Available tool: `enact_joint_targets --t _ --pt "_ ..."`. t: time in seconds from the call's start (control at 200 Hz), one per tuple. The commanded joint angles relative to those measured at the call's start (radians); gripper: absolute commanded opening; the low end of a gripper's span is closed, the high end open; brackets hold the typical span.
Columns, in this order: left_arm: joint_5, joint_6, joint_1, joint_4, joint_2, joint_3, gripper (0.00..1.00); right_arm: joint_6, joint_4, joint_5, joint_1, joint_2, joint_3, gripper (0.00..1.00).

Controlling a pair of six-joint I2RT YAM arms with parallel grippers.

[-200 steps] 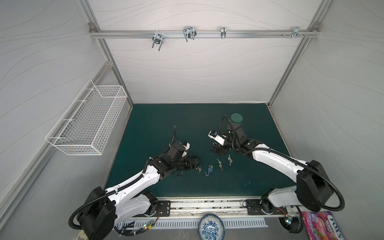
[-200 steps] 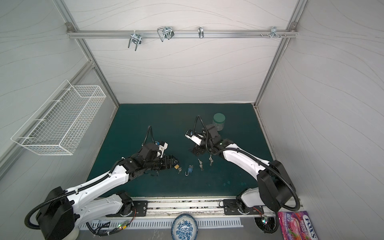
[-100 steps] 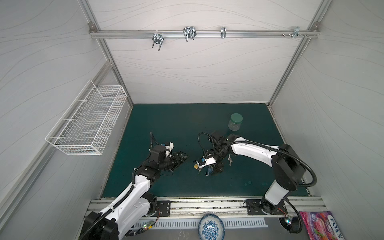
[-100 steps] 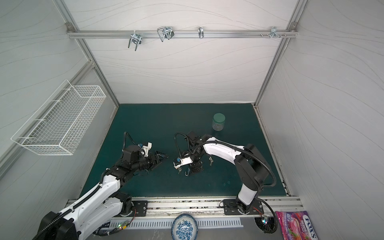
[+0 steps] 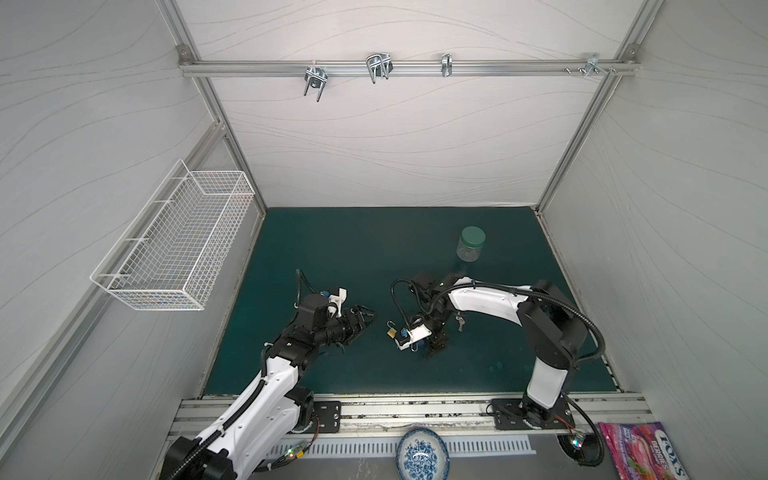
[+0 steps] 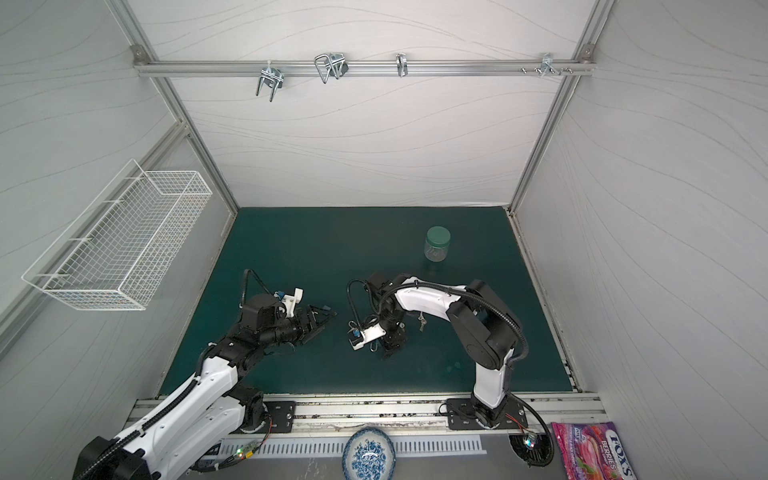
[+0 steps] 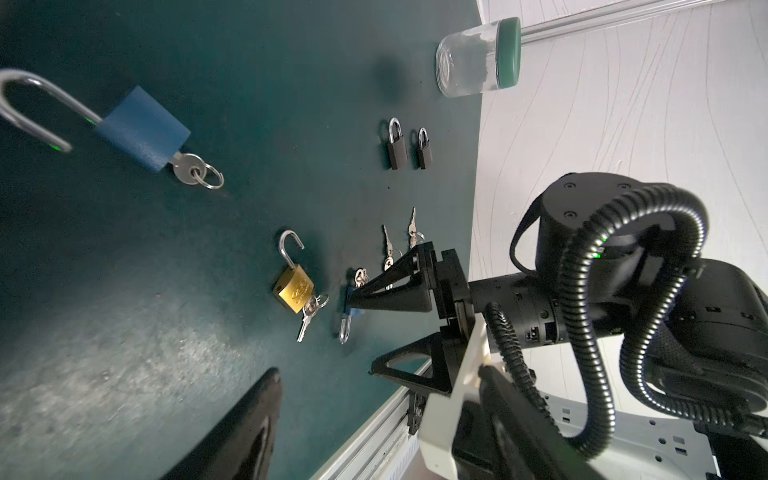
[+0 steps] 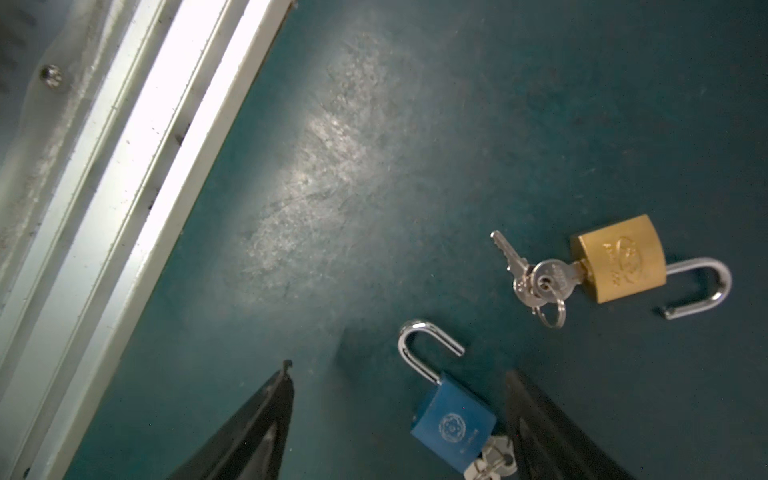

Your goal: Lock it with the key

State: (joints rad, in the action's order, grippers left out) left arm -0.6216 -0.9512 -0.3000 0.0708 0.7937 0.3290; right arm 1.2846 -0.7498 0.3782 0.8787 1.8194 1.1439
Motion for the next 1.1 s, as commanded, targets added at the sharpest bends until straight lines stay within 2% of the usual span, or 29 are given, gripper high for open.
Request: enact_joint_targets --t 0.0,0.31,0.62,0.865,1.095 --pt "-0.016 -0.003 0.008 -0.009 -0.001 0.031 0.74 0.039 -0.029 0.004 0.009 0.024 0.007 0.79" --pt "-0.018 0.012 0.012 0.024 -0.011 0.045 0.73 0.027 -0.032 -0.042 0.003 0.030 -0.015 0.74" --pt "-0.020 0.013 0.012 0.024 -0.015 0.040 0.72 -0.004 0.023 -0.071 -0.033 -0.043 -0.101 0.58" --pt "-0.021 0.016 0.012 0.029 -0.014 0.047 0.72 -0.023 0.062 -0.074 -0.039 -0.052 -0.121 0.50" --pt "-0.020 0.014 0.012 0.022 -0.004 0.047 0.71 -0.113 0.115 -0.077 -0.040 -0.053 -0.140 0.44"
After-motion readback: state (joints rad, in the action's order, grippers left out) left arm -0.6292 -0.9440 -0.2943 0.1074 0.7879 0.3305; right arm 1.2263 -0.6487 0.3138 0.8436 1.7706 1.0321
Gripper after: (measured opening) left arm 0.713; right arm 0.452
